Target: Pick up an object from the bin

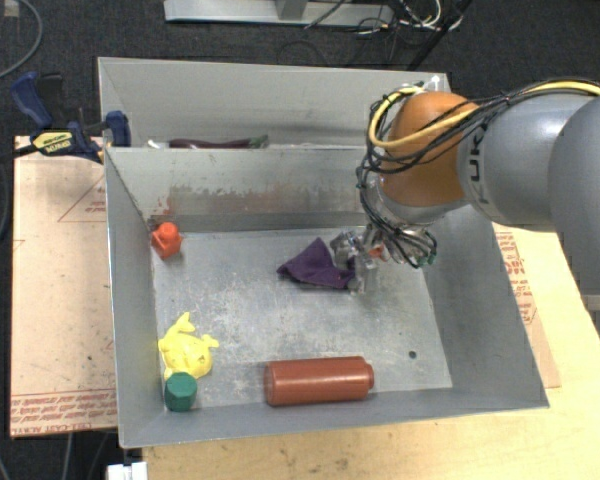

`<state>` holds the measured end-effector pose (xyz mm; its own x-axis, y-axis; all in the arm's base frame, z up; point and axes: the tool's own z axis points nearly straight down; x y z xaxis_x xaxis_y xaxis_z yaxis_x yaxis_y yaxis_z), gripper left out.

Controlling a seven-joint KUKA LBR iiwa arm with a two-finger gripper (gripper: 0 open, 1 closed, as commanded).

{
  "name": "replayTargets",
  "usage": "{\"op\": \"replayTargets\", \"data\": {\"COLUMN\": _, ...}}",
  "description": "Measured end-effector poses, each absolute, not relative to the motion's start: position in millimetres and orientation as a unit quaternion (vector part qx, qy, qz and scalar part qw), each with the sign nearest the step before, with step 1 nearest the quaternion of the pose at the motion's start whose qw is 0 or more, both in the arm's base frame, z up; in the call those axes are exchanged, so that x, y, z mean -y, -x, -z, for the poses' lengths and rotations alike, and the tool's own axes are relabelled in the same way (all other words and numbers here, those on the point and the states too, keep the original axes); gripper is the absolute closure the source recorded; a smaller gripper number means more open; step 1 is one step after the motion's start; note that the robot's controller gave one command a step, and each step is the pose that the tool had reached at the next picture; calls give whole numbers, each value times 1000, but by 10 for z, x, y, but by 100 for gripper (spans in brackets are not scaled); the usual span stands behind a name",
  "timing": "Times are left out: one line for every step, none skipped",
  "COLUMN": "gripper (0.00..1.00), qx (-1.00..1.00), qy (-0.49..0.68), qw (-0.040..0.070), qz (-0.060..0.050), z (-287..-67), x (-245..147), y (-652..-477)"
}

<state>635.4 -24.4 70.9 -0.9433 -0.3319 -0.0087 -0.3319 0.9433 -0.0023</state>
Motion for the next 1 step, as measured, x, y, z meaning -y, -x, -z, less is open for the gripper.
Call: {"op": "replayTargets", "data": {"gripper": 100, "qx": -986, "qy": 168, "qw": 5, "qz": 0, "z": -709, "x": 244, "y": -6354}}
